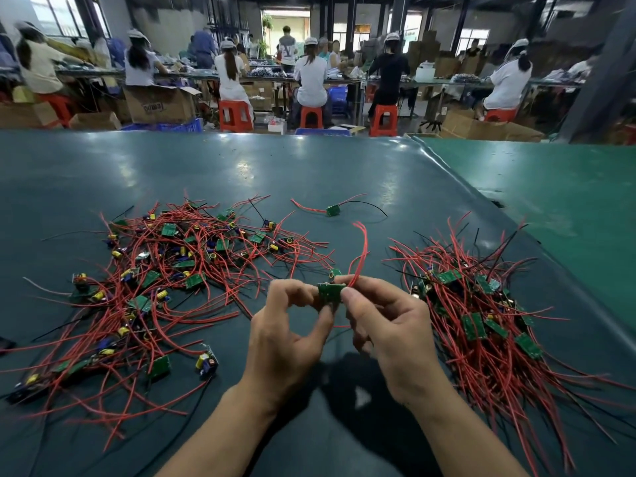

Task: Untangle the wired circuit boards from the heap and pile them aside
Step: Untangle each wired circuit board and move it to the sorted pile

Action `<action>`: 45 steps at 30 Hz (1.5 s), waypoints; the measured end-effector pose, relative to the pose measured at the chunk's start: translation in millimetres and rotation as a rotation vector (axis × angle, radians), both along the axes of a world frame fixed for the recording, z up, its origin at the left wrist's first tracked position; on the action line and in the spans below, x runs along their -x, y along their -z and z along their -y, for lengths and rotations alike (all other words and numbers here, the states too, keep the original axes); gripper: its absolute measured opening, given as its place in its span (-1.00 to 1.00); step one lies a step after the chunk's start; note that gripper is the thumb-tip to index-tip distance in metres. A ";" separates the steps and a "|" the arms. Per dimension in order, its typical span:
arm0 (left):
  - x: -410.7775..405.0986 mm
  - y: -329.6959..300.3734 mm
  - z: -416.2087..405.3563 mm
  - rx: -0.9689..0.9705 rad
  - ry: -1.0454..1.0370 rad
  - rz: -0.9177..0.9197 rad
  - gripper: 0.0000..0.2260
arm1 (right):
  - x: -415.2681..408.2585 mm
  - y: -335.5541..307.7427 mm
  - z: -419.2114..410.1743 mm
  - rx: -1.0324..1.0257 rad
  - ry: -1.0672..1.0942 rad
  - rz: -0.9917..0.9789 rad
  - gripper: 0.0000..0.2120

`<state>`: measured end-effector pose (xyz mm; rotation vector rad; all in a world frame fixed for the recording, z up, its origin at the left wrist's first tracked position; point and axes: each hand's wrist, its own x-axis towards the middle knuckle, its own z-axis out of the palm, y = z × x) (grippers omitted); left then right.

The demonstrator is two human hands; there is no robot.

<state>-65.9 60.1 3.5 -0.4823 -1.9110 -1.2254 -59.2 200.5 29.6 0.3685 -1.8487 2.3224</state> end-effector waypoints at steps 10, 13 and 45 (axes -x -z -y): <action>-2.3 -2.9 0.2 0.191 0.042 -0.044 -0.77 | 8.4 -3.0 -8.1 0.113 0.031 0.187 -0.77; -3.2 -4.9 -4.8 0.171 0.053 -0.055 -0.79 | 9.8 -5.4 -10.0 0.150 0.131 0.145 -0.82; -7.5 0.5 1.1 -0.085 0.000 -0.081 -0.75 | 12.2 -10.6 -18.8 0.068 0.232 0.127 -0.53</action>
